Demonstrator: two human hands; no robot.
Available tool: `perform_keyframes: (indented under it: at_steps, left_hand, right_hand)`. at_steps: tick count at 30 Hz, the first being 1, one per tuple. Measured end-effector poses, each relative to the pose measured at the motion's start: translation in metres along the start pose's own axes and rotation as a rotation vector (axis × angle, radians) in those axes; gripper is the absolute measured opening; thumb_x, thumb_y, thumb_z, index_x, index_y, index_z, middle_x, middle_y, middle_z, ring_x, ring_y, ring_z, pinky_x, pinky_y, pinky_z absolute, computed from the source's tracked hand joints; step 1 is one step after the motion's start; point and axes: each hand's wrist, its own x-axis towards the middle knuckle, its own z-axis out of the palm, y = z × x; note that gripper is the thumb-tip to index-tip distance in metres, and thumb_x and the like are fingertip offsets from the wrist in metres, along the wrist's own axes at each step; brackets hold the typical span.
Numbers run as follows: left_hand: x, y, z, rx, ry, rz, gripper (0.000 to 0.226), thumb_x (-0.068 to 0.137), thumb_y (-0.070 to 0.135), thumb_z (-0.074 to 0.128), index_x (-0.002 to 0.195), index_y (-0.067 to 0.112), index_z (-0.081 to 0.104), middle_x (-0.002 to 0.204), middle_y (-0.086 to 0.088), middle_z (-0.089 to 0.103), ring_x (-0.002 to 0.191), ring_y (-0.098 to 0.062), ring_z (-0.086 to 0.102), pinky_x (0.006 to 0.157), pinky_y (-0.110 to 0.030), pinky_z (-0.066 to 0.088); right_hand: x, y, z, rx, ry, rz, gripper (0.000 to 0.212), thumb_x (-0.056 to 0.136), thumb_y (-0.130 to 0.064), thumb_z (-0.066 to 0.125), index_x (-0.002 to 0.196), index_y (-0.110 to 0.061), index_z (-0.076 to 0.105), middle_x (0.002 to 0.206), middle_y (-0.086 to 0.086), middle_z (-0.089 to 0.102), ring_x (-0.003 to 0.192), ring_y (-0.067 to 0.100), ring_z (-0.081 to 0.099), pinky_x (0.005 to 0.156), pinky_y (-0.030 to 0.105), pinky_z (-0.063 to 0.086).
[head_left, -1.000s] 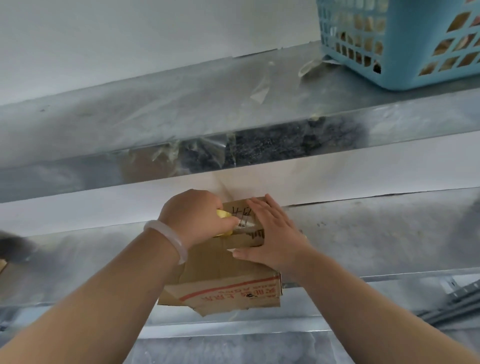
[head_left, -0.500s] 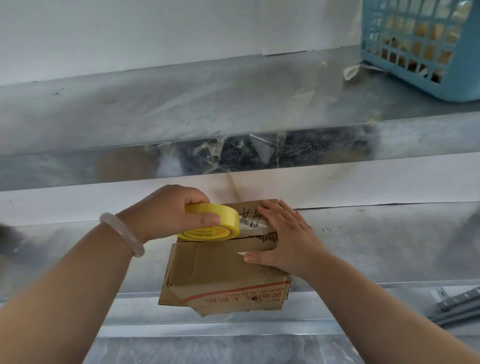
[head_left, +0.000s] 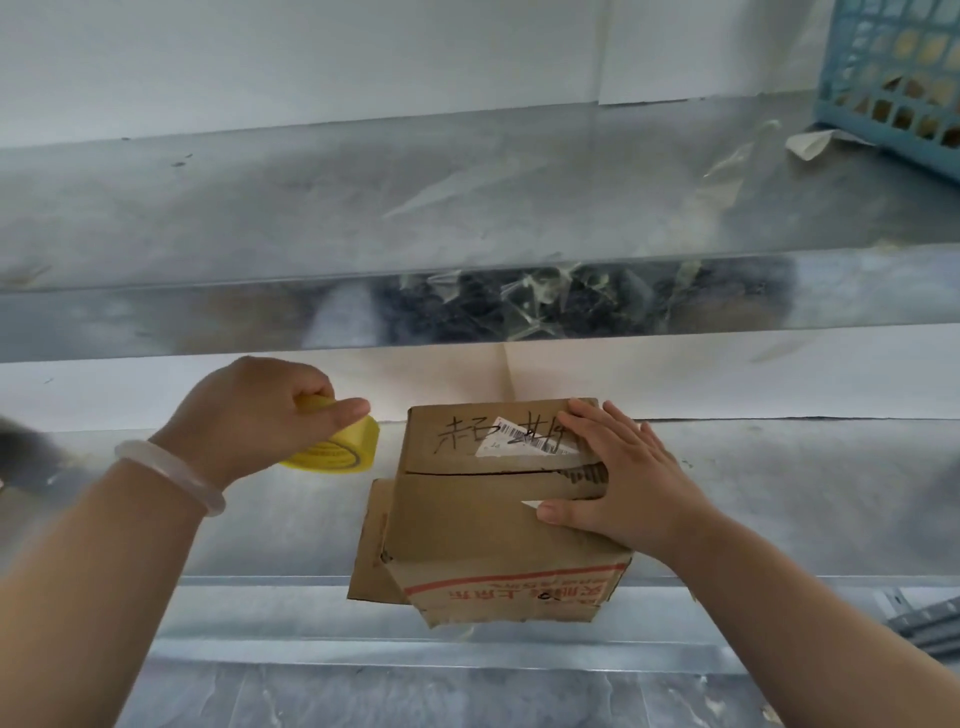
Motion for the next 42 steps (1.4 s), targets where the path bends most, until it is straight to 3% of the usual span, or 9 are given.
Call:
perform_keyframes:
  at_steps: [5, 13, 17, 26, 31, 34, 37, 39, 42]
  left_hand:
    - [-0.003, -0.015, 0.026, 0.151, 0.005, -0.027, 0.057, 0.074, 0.076, 0.053, 0.058, 0.020, 0.058, 0.058, 0.003, 0.057, 0.058, -0.010, 0.053, 0.054, -0.026, 0.039]
    - [-0.002, -0.033, 0.055, 0.195, -0.032, -0.047, 0.060, 0.070, 0.082, 0.047, 0.062, 0.024, 0.058, 0.059, 0.009, 0.057, 0.061, -0.008, 0.053, 0.062, -0.028, 0.038]
    - [-0.004, -0.042, 0.072, 0.108, -0.086, -0.092, 0.059, 0.072, 0.081, 0.048, 0.064, 0.024, 0.061, 0.062, 0.009, 0.059, 0.064, -0.010, 0.055, 0.063, -0.028, 0.041]
    - [-0.010, -0.043, 0.090, 0.062, -0.186, -0.090, 0.059, 0.077, 0.081, 0.039, 0.074, 0.026, 0.062, 0.070, 0.010, 0.060, 0.070, -0.010, 0.057, 0.072, -0.030, 0.047]
    - [-0.011, -0.032, 0.103, 0.039, -0.231, -0.077, 0.061, 0.078, 0.082, 0.032, 0.077, 0.028, 0.060, 0.071, 0.012, 0.060, 0.073, -0.011, 0.058, 0.079, -0.033, 0.049]
    - [-0.010, -0.028, 0.104, 0.048, -0.234, -0.063, 0.059, 0.078, 0.082, 0.032, 0.078, 0.029, 0.059, 0.071, 0.014, 0.059, 0.074, -0.011, 0.057, 0.081, -0.034, 0.048]
    - [-0.010, -0.028, 0.108, 0.043, -0.233, -0.064, 0.062, 0.077, 0.084, 0.029, 0.078, 0.030, 0.060, 0.072, 0.014, 0.060, 0.073, -0.010, 0.057, 0.080, -0.034, 0.049]
    - [-0.011, -0.027, 0.111, 0.016, -0.247, -0.070, 0.064, 0.076, 0.084, 0.027, 0.079, 0.029, 0.060, 0.072, 0.013, 0.060, 0.073, -0.011, 0.057, 0.080, -0.034, 0.049]
    - [-0.012, -0.025, 0.113, -0.025, -0.251, -0.067, 0.063, 0.077, 0.082, 0.028, 0.080, 0.028, 0.061, 0.072, 0.011, 0.060, 0.072, -0.011, 0.058, 0.077, -0.033, 0.050]
  right_hand:
    - [-0.001, -0.002, -0.001, -0.025, 0.001, 0.010, 0.112, 0.056, -0.093, 0.047, 0.151, -0.045, 0.012, 0.158, -0.030, 0.000, 0.147, -0.001, -0.008, 0.123, 0.038, -0.004]
    - [0.000, -0.002, 0.001, -0.053, 0.007, 0.011, 0.120, 0.046, -0.103, 0.033, 0.150, -0.048, 0.011, 0.154, -0.034, 0.001, 0.146, -0.002, -0.008, 0.123, 0.039, -0.003]
    - [0.000, -0.003, 0.001, -0.066, 0.004, 0.011, 0.118, 0.047, -0.103, 0.032, 0.150, -0.049, 0.011, 0.146, -0.040, -0.001, 0.146, -0.004, -0.008, 0.123, 0.037, -0.004]
    - [0.000, -0.004, 0.000, -0.071, -0.002, 0.018, 0.118, 0.047, -0.104, 0.032, 0.149, -0.050, 0.012, 0.155, -0.034, 0.001, 0.143, -0.008, -0.010, 0.122, 0.035, -0.006]
    - [-0.003, -0.011, -0.006, -0.185, -0.032, 0.018, 0.120, 0.049, -0.104, 0.023, 0.151, -0.046, -0.002, 0.152, -0.032, -0.009, 0.143, -0.003, -0.019, 0.120, 0.035, -0.012]
    - [-0.012, -0.021, -0.006, -0.314, 0.048, -0.024, 0.107, 0.061, -0.094, 0.020, 0.154, -0.041, 0.007, 0.155, -0.027, -0.001, 0.148, 0.003, -0.007, 0.118, 0.028, -0.010]
    - [-0.022, -0.034, 0.009, -0.372, 0.091, -0.090, 0.095, 0.076, -0.080, -0.003, 0.153, -0.031, 0.027, 0.159, -0.015, 0.022, 0.148, 0.003, 0.007, 0.117, 0.025, -0.004]
    - [-0.030, -0.038, 0.020, -0.411, 0.057, -0.067, 0.103, 0.073, -0.073, -0.029, 0.156, -0.028, 0.014, 0.162, -0.014, 0.008, 0.146, 0.000, -0.007, 0.118, 0.026, -0.009]
    - [-0.035, -0.045, 0.023, -0.441, 0.013, -0.010, 0.101, 0.072, -0.072, -0.029, 0.156, -0.024, -0.002, 0.162, -0.012, -0.009, 0.146, 0.003, -0.019, 0.119, 0.034, -0.015]
